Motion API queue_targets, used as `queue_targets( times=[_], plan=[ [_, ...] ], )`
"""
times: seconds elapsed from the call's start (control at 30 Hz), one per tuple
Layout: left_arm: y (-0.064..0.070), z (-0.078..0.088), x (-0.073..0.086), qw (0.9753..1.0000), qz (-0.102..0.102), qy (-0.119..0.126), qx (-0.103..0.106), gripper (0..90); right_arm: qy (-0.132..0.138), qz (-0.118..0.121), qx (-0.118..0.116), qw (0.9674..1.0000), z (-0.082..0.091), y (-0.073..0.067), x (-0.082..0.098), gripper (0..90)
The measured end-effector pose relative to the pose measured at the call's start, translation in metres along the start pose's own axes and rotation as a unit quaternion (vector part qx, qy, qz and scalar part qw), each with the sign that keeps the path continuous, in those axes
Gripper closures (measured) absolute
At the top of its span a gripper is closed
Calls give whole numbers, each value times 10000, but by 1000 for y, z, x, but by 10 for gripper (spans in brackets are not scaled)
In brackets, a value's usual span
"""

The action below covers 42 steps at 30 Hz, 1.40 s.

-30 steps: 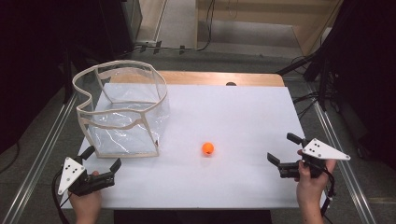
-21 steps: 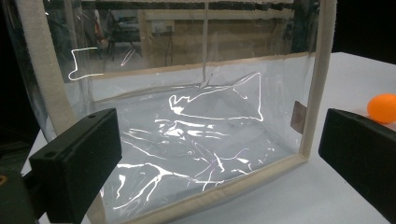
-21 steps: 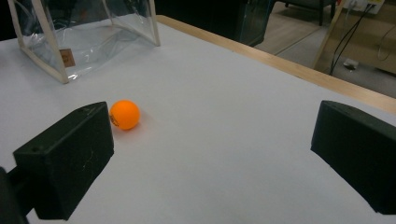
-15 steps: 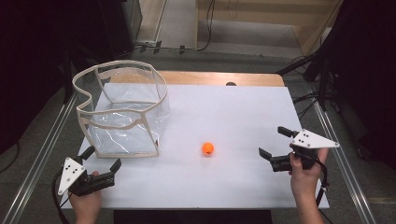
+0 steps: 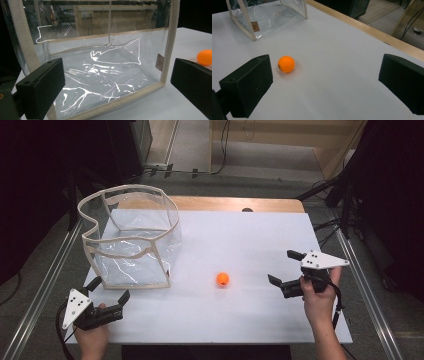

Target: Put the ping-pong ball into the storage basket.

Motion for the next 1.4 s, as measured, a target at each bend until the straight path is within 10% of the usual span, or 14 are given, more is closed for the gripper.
queue_targets(
  times=[1.4],
  plan=[
    [1,0,0,10000,-52,-8,6,0,-867,272,-427,9950,-47,-8,-28,0]
  ],
)
Point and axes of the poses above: each handheld gripper's, and its own axes: z roughly backward along the jaws, x roughly out of its underside, y roughly to its right, the point moved 5 cm from there along -z, roughly forward along the jaws, and after that the axes turned 12 degrees about -x, right-handed, at the moved point
